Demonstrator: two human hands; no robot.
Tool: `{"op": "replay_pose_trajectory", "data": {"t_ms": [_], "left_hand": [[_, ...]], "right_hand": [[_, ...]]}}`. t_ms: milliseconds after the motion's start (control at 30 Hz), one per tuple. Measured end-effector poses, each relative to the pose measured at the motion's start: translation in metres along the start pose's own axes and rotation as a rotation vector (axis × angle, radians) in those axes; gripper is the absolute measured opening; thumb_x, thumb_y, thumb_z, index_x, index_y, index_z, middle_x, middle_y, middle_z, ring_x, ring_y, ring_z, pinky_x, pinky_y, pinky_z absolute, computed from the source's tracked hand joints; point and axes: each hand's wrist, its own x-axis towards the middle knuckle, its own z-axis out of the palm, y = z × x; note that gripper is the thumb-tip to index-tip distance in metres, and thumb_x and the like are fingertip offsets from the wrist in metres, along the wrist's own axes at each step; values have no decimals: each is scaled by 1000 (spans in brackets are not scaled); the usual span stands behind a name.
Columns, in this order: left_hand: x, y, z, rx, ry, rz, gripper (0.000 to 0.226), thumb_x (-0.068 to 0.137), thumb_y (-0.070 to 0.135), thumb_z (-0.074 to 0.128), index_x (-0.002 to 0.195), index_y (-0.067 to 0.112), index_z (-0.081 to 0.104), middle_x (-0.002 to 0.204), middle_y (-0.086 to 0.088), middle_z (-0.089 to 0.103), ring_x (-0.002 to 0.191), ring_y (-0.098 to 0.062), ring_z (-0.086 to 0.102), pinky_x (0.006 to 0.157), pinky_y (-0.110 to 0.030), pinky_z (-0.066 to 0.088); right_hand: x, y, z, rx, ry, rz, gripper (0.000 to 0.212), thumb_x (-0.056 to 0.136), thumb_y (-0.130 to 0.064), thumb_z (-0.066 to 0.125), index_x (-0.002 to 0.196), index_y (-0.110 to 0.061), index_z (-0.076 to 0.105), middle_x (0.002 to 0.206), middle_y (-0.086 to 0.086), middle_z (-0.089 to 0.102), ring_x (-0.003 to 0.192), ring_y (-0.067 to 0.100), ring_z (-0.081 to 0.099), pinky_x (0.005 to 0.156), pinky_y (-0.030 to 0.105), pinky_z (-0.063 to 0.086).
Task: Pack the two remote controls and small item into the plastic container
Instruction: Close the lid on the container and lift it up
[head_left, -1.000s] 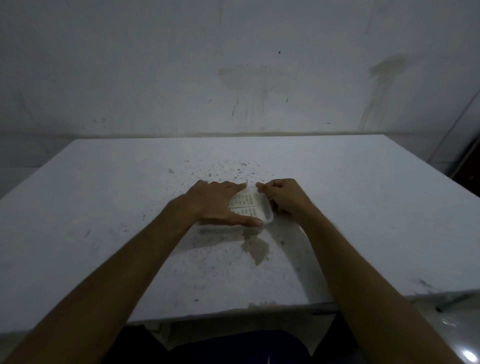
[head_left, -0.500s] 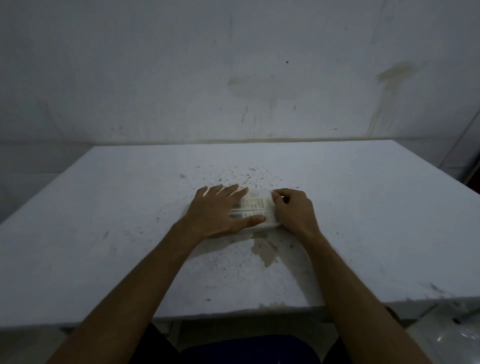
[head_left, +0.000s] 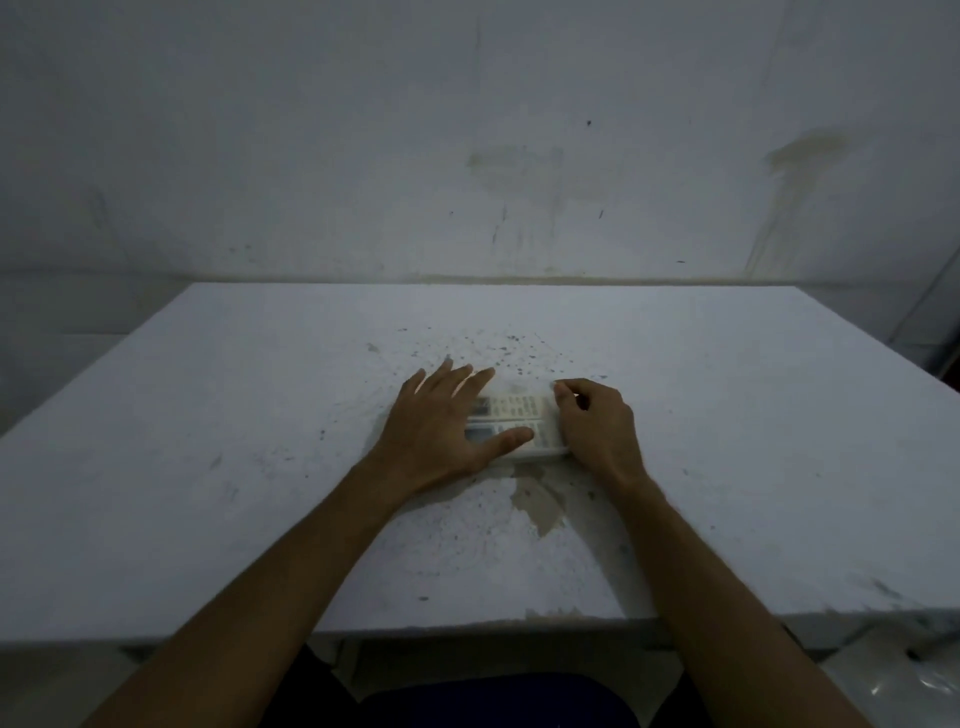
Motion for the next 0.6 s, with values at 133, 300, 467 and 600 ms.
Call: {"op": "replay_pose_trajectory", "data": {"t_ms": [133, 300, 467, 600], "left_hand": [[-10, 8, 3, 16, 161, -93, 104, 80, 92, 21, 151, 20, 46, 159, -3, 46, 151, -24, 34, 125, -49, 19], [-13, 10, 6, -40, 140, -163, 101, 87, 85, 22, 157, 15, 38, 166, -5, 32, 156, -22, 22, 126, -42, 13], [-7, 8, 2, -121, -12, -207, 105, 83, 89, 34, 161, 18, 27, 170, -1, 20, 158, -20, 12, 125, -44, 13], [-12, 11, -6, -304, 12, -242, 93, 86, 80, 49, 157, 22, 35, 168, 1, 27, 156, -20, 19, 123, -43, 19]], "right_hand": [[-4, -3, -2, -3, 1, -19, 35, 105, -33, 50, 125, -14, 71, 116, 6, 75, 83, 12, 65, 59, 8, 44], [-3, -4, -1, -34, -15, -24, 35, 105, -31, 49, 127, -12, 70, 119, 8, 74, 84, 12, 64, 60, 8, 43], [-3, -7, -2, -87, -28, -26, 36, 104, -30, 50, 128, -11, 70, 123, 10, 73, 90, 15, 65, 69, 14, 50], [2, -19, -3, -277, -59, -184, 46, 99, -17, 57, 145, -17, 55, 144, 13, 55, 123, 29, 60, 105, 39, 50]]}}
